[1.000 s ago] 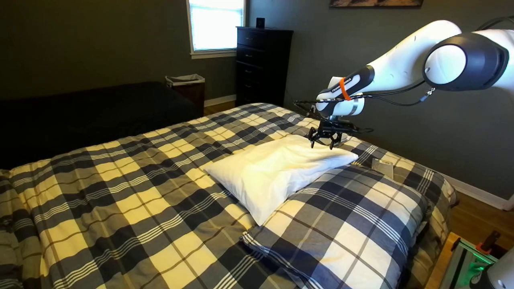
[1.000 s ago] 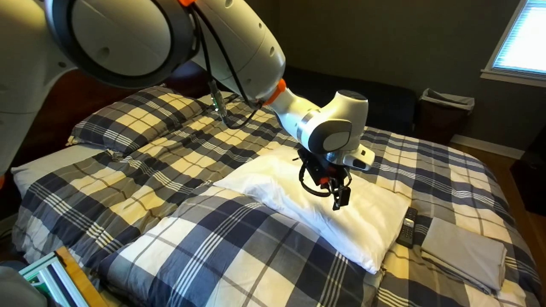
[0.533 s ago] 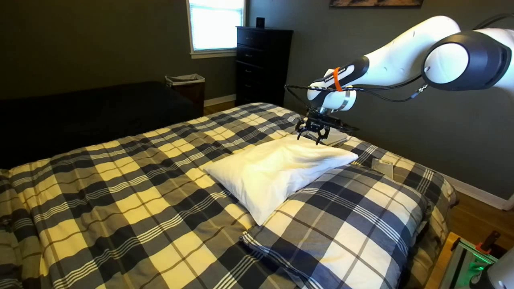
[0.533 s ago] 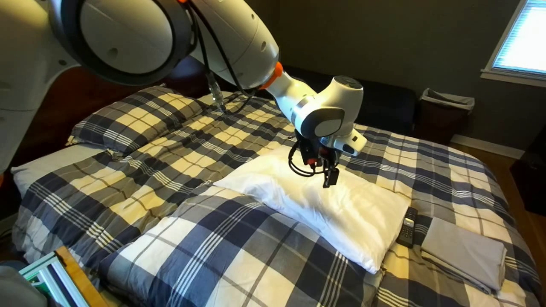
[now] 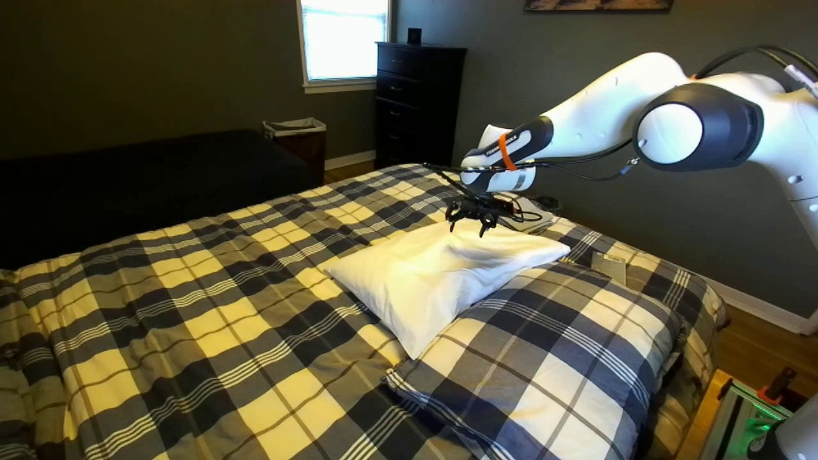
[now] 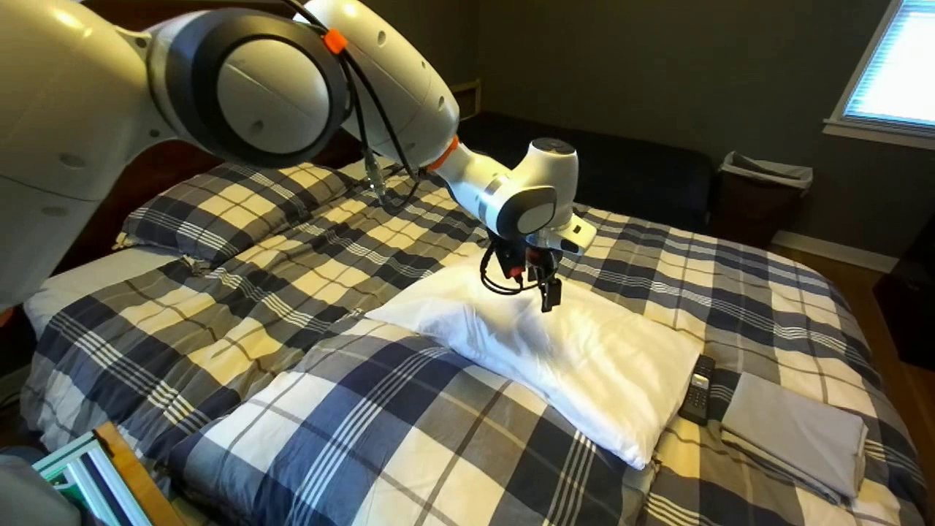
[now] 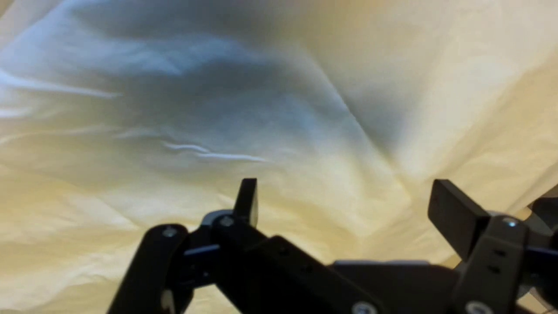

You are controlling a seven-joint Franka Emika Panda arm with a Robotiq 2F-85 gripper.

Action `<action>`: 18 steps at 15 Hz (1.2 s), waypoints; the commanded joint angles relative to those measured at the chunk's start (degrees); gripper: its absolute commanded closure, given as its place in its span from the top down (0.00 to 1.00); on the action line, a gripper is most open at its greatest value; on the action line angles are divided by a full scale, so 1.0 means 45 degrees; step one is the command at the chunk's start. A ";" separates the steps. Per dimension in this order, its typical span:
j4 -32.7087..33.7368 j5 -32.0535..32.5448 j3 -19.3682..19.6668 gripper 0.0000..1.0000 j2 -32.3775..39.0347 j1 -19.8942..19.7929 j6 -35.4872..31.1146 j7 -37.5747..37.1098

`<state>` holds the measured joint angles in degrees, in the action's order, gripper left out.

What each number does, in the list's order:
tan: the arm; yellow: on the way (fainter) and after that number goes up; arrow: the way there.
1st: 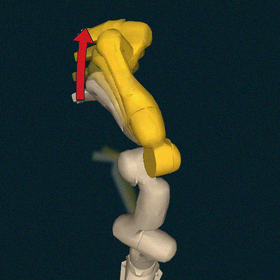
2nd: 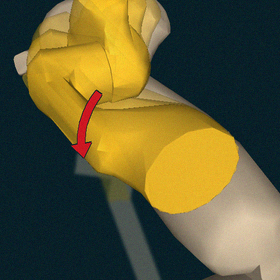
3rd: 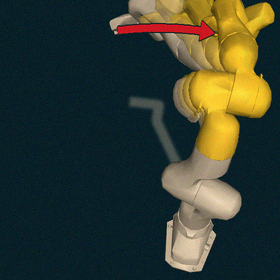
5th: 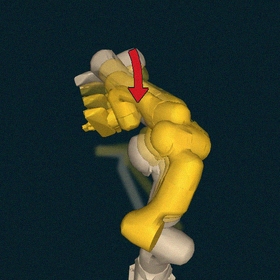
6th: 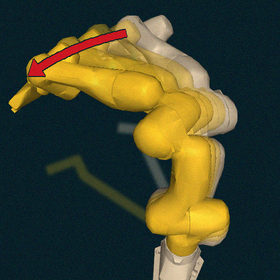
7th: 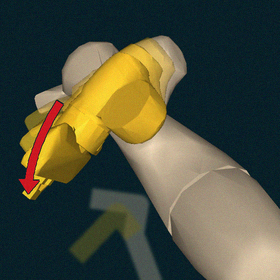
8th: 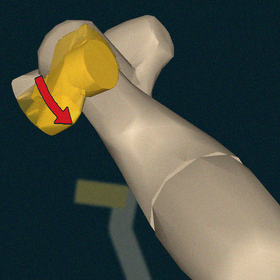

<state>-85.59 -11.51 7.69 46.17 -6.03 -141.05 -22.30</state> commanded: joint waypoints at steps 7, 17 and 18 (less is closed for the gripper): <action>0.3758 0.1145 0.0647 1.00 0.2997 0.0723 0.0141 -0.0978; 0.6339 0.1394 0.0983 0.58 0.4885 0.0915 0.0983 -0.1944; 0.6527 0.1429 0.0999 0.50 0.5011 0.0902 0.1033 -0.1998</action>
<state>-61.73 -6.29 11.13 65.03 -2.18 -138.77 -28.94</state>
